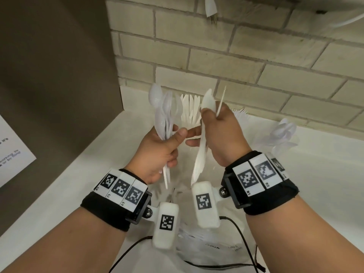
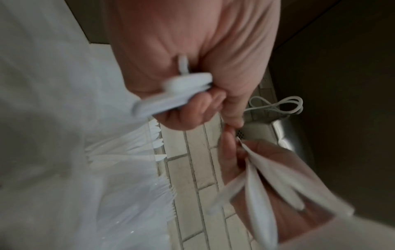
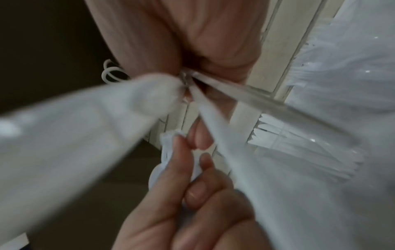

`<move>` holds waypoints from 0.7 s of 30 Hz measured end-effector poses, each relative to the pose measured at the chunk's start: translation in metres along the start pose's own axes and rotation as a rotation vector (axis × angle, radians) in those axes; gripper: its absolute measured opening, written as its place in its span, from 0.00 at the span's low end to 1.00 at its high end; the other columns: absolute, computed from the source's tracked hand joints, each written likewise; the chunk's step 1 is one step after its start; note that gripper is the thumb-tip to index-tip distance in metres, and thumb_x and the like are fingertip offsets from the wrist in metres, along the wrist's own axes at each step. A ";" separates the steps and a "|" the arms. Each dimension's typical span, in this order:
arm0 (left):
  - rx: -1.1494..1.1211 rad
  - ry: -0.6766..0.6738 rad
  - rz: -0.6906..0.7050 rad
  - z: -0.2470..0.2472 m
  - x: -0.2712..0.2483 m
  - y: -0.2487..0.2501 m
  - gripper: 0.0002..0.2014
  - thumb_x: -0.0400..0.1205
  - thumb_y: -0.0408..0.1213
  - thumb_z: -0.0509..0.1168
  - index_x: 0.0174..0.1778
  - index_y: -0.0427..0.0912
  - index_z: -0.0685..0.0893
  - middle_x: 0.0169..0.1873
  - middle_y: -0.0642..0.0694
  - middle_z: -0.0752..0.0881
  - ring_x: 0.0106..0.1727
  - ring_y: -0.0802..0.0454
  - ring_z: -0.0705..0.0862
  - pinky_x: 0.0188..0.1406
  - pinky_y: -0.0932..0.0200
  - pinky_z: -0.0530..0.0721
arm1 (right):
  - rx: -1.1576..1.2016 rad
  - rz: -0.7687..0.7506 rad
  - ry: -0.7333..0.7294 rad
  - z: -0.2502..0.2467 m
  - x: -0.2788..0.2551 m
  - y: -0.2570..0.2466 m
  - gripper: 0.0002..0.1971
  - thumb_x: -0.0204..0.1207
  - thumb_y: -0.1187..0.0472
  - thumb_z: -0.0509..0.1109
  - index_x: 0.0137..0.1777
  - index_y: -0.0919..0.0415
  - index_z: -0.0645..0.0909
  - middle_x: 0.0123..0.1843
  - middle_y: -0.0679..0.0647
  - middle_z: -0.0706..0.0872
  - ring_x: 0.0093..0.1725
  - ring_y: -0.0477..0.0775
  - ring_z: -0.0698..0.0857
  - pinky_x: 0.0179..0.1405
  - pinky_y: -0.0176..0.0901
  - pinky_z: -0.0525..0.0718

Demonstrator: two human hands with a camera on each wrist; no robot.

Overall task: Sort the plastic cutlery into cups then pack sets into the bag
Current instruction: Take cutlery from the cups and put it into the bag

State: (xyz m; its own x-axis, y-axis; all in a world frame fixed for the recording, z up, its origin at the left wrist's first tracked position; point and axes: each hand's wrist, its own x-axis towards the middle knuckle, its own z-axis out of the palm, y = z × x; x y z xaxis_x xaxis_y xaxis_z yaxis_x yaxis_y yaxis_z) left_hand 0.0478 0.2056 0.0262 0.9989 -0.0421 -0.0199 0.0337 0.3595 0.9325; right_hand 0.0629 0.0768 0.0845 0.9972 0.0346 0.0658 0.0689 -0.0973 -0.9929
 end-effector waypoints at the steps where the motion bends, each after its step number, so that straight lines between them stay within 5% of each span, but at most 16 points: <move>1: -0.046 -0.027 -0.027 -0.003 -0.001 0.001 0.08 0.80 0.42 0.66 0.43 0.43 0.76 0.21 0.52 0.72 0.15 0.58 0.62 0.14 0.68 0.62 | 0.044 0.005 0.003 -0.003 -0.001 -0.003 0.05 0.85 0.62 0.55 0.56 0.61 0.71 0.40 0.58 0.83 0.28 0.60 0.88 0.31 0.57 0.90; 4: -0.347 -0.200 -0.149 -0.015 -0.003 0.004 0.09 0.79 0.45 0.63 0.48 0.43 0.80 0.26 0.50 0.74 0.13 0.61 0.63 0.11 0.72 0.62 | 0.044 -0.014 0.048 -0.007 -0.001 -0.006 0.04 0.84 0.62 0.57 0.48 0.56 0.71 0.31 0.52 0.78 0.19 0.54 0.76 0.21 0.43 0.78; 7: -0.602 -0.520 -0.286 -0.020 -0.002 0.002 0.14 0.80 0.49 0.64 0.50 0.41 0.81 0.27 0.49 0.76 0.16 0.59 0.65 0.14 0.66 0.73 | 0.033 -0.003 0.029 -0.007 -0.002 -0.006 0.06 0.81 0.54 0.67 0.49 0.55 0.75 0.38 0.56 0.76 0.19 0.47 0.66 0.18 0.36 0.64; 9: -0.700 -0.702 -0.355 -0.019 -0.002 -0.001 0.18 0.81 0.51 0.63 0.53 0.38 0.79 0.27 0.46 0.77 0.18 0.57 0.66 0.19 0.62 0.75 | 0.019 0.042 -0.056 -0.006 -0.005 -0.007 0.16 0.73 0.48 0.75 0.55 0.53 0.76 0.41 0.57 0.79 0.19 0.44 0.66 0.18 0.36 0.62; 12: -0.627 -0.826 -0.380 -0.017 -0.006 -0.003 0.19 0.81 0.52 0.63 0.54 0.38 0.77 0.26 0.47 0.68 0.19 0.58 0.66 0.20 0.63 0.73 | 0.040 0.073 -0.266 -0.002 -0.009 -0.010 0.15 0.69 0.47 0.78 0.50 0.48 0.77 0.40 0.55 0.84 0.19 0.46 0.70 0.19 0.35 0.62; 15: -0.479 -0.785 -0.447 -0.014 -0.013 -0.001 0.12 0.80 0.47 0.67 0.46 0.40 0.80 0.23 0.49 0.71 0.16 0.59 0.67 0.19 0.66 0.75 | 0.073 0.028 -0.331 0.001 -0.007 -0.010 0.13 0.72 0.54 0.77 0.49 0.58 0.77 0.26 0.50 0.84 0.18 0.53 0.74 0.16 0.36 0.64; 18: -0.236 -0.572 -0.346 -0.010 -0.017 0.004 0.11 0.75 0.44 0.73 0.39 0.39 0.84 0.20 0.47 0.74 0.20 0.53 0.76 0.28 0.59 0.81 | 0.054 0.010 -0.228 0.001 -0.006 -0.007 0.15 0.73 0.57 0.77 0.53 0.64 0.79 0.30 0.58 0.84 0.16 0.52 0.75 0.15 0.36 0.66; 21: 0.027 -0.366 -0.195 -0.001 -0.017 0.004 0.07 0.80 0.38 0.68 0.38 0.43 0.87 0.22 0.44 0.78 0.22 0.50 0.78 0.29 0.55 0.82 | -0.070 -0.026 -0.094 0.004 -0.003 -0.002 0.11 0.73 0.59 0.77 0.51 0.64 0.82 0.31 0.56 0.85 0.19 0.47 0.79 0.16 0.34 0.70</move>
State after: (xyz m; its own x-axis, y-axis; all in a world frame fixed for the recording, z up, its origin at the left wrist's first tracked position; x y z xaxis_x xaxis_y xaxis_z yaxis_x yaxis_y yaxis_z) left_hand 0.0306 0.2081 0.0296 0.8964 -0.4374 -0.0717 0.2151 0.2878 0.9332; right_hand 0.0596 0.0805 0.0856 0.9884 0.1306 0.0781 0.0993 -0.1646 -0.9814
